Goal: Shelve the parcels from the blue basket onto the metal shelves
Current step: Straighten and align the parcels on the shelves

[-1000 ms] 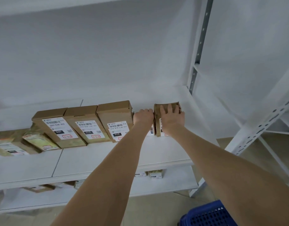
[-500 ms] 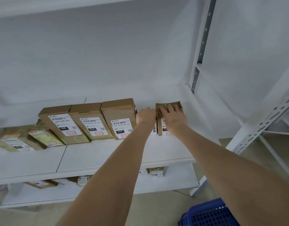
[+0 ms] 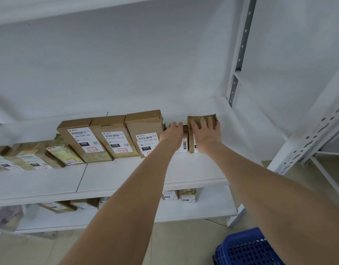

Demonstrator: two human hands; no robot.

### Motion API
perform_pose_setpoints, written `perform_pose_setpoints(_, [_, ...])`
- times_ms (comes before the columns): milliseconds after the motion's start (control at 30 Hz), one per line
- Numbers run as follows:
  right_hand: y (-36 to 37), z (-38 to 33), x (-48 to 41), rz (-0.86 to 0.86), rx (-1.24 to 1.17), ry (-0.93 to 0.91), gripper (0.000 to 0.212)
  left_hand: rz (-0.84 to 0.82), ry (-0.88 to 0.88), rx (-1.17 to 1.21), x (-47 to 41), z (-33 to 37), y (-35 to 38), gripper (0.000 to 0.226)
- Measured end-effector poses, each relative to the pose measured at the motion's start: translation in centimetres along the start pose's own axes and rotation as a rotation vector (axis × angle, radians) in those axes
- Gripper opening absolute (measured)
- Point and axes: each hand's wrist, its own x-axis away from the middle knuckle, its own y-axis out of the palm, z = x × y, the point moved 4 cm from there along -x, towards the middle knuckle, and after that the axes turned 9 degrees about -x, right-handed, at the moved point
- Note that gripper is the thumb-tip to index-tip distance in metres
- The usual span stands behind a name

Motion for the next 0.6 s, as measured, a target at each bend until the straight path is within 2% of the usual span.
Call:
perform_pose_setpoints(267, [1.0,-2.1,3.6,0.091,-0.060,-0.053,0.088,0.111,-0.062,-0.026,6.1,-0.9,0.0,0.058])
perform_pose_setpoints(400, [1.7,-3.1,6.3,0.056,-0.083,-0.046,0.093,0.055,-0.139,-0.129,9.7,-2.6,1.2,0.058])
perform_pose_setpoints(600, [1.8,-6.3,10.2,0.061,-0.051,-0.072,0.091,-0.021,-0.152,-0.106,13.1,-5.5,2.1,0.057])
